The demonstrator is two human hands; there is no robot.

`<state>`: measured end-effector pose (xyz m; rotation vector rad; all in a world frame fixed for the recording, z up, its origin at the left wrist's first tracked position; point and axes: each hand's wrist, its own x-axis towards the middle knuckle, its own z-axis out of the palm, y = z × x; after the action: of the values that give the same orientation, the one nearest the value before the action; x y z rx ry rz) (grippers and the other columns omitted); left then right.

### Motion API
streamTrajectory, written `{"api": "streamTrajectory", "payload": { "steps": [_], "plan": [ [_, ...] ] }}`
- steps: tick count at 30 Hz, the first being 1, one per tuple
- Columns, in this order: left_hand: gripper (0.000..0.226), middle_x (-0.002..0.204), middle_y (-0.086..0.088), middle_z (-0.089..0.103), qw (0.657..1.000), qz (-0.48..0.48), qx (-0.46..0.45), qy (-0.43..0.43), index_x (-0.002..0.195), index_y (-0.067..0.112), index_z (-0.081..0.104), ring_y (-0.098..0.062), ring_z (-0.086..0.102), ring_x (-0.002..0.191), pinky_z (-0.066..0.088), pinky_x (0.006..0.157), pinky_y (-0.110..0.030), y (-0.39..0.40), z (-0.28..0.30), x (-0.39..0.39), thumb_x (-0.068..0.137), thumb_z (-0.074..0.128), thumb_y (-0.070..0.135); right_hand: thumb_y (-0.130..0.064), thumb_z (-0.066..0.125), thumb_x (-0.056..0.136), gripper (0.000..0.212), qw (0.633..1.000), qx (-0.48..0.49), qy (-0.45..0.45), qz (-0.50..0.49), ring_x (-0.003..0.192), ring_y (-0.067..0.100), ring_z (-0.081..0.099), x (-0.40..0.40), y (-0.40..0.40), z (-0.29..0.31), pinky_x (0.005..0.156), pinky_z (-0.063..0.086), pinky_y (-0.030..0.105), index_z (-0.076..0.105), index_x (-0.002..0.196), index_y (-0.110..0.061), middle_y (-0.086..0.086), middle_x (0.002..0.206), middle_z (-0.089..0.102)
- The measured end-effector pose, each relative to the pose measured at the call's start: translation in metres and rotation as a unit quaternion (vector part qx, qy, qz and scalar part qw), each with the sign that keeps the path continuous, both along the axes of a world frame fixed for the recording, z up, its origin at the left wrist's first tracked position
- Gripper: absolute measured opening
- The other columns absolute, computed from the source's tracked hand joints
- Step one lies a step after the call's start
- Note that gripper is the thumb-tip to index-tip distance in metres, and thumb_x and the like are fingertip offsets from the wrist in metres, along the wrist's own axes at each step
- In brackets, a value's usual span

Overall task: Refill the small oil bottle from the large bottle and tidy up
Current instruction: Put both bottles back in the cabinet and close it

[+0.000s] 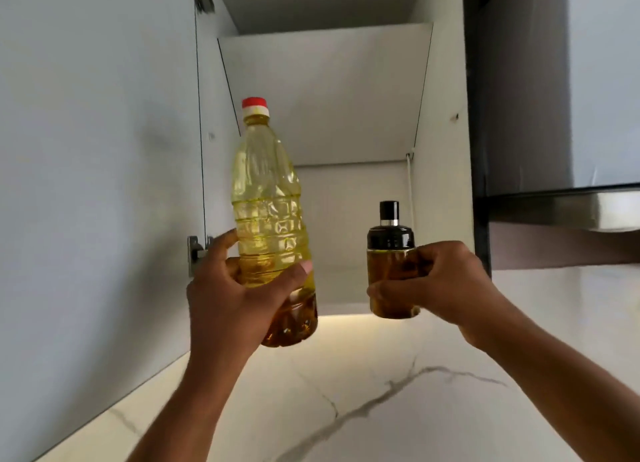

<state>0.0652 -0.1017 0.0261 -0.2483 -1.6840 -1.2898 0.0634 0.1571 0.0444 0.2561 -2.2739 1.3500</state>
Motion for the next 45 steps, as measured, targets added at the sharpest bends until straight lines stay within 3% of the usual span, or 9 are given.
{"api": "streamTrajectory", "payload": {
  "steps": [2,6,9,20,29,37,45],
  "plan": [
    [0.081,0.104,0.015,0.070,1.000,-0.005,0.017,-0.007,0.120,0.032,0.056,-0.002,0.072,0.088,0.055,0.069,-0.021,0.004,0.011,-0.020,0.055,0.099,0.054,-0.037,0.098,0.059,0.045,1.000,-0.002,0.005,-0.006,0.086,0.011,0.072,-0.017,0.000,0.007,0.065,0.053,0.023,0.068,0.091,-0.027,-0.004,0.090,0.076],
    [0.076,0.112,0.005,0.074,1.000,-0.021,0.006,-0.016,0.120,0.031,0.058,-0.005,0.072,0.090,0.056,0.068,-0.019,0.012,0.020,-0.066,0.059,0.098,0.054,-0.039,0.097,0.064,0.043,1.000,0.005,0.012,-0.029,0.084,0.007,0.067,-0.057,0.000,0.016,0.063,0.048,0.018,0.065,0.090,-0.029,-0.006,0.092,0.073],
    [0.076,0.116,0.004,0.075,1.000,-0.015,0.004,-0.008,0.125,0.027,0.062,-0.012,0.074,0.094,0.054,0.069,-0.016,0.017,0.024,-0.094,0.064,0.096,0.054,-0.045,0.098,0.061,0.054,0.998,0.004,0.023,-0.062,0.087,0.011,0.068,-0.088,0.000,0.019,0.066,0.051,0.022,0.070,0.101,-0.024,-0.004,0.096,0.073],
    [0.072,0.116,0.005,0.069,0.997,-0.046,0.048,-0.047,0.126,0.027,0.058,-0.015,0.070,0.100,0.052,0.070,-0.016,0.024,0.013,-0.167,0.067,0.099,0.042,-0.047,0.100,0.053,0.048,0.991,-0.012,0.016,-0.135,0.081,0.016,0.072,-0.164,0.007,0.005,0.080,0.064,0.040,0.077,0.088,-0.023,-0.003,0.085,0.075],
    [0.079,0.119,0.004,0.063,0.993,-0.067,0.048,-0.085,0.133,0.018,0.053,-0.017,0.066,0.104,0.051,0.072,-0.018,0.023,0.009,-0.190,0.071,0.098,0.034,-0.049,0.100,0.051,0.050,0.991,-0.018,0.002,-0.135,0.082,0.019,0.074,-0.179,0.010,-0.007,0.082,0.065,0.042,0.078,0.086,-0.020,-0.001,0.084,0.077],
    [0.076,0.120,0.004,0.059,0.990,-0.074,0.036,-0.111,0.139,0.015,0.046,-0.016,0.061,0.102,0.042,0.062,-0.012,0.024,0.007,-0.196,0.081,0.092,0.031,-0.055,0.100,0.046,0.062,0.989,0.017,-0.006,-0.148,0.082,0.018,0.073,-0.178,0.010,-0.008,0.081,0.065,0.043,0.075,0.091,-0.020,-0.002,0.086,0.075],
    [0.077,0.120,0.005,0.057,0.990,-0.062,0.016,-0.125,0.143,0.015,0.043,-0.018,0.060,0.104,0.042,0.062,-0.014,0.025,0.006,-0.192,0.085,0.089,0.033,-0.054,0.099,0.054,0.059,0.989,0.019,-0.014,-0.147,0.083,0.016,0.070,-0.175,0.010,-0.010,0.082,0.063,0.040,0.075,0.096,-0.021,-0.002,0.090,0.075]
  ]
}}
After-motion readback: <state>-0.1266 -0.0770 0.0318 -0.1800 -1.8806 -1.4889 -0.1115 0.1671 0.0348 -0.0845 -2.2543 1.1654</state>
